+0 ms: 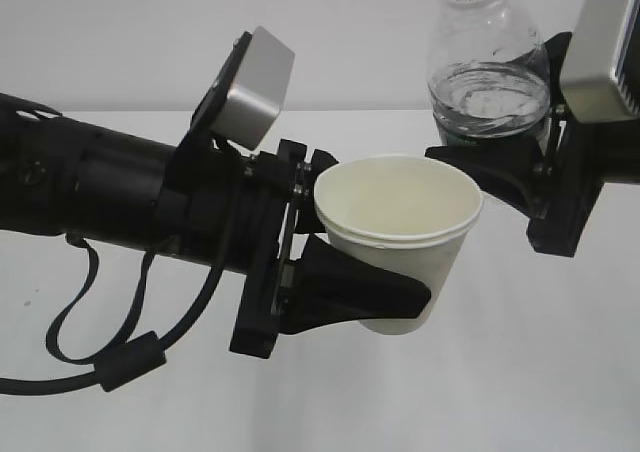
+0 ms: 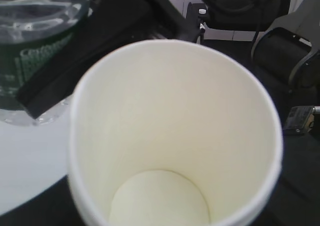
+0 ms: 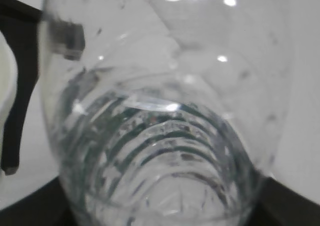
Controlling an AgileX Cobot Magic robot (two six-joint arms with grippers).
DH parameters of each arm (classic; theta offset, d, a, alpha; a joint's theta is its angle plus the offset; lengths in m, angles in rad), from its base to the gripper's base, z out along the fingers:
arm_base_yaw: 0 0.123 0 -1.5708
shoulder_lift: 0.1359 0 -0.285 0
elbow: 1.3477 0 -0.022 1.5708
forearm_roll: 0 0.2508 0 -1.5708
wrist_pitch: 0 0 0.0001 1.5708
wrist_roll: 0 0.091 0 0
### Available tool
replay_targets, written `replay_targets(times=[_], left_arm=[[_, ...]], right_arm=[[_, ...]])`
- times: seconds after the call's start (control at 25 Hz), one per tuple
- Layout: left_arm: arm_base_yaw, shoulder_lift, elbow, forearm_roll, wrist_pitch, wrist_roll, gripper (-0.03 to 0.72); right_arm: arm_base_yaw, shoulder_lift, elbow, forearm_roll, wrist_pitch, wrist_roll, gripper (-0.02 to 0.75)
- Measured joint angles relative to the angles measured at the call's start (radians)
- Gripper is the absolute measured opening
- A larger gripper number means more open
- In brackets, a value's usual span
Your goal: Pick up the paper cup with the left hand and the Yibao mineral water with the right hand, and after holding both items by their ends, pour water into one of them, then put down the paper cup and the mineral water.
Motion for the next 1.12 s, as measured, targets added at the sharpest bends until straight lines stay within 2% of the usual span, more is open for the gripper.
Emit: replay_targets(times=[1.12], left_arm=[[0.0,0.0,0.0,-0.002,0.0,-0.004,0.454]], right_arm=[[0.0,0.0,-0.05,-0.168,0.051,-0.082,0.475]])
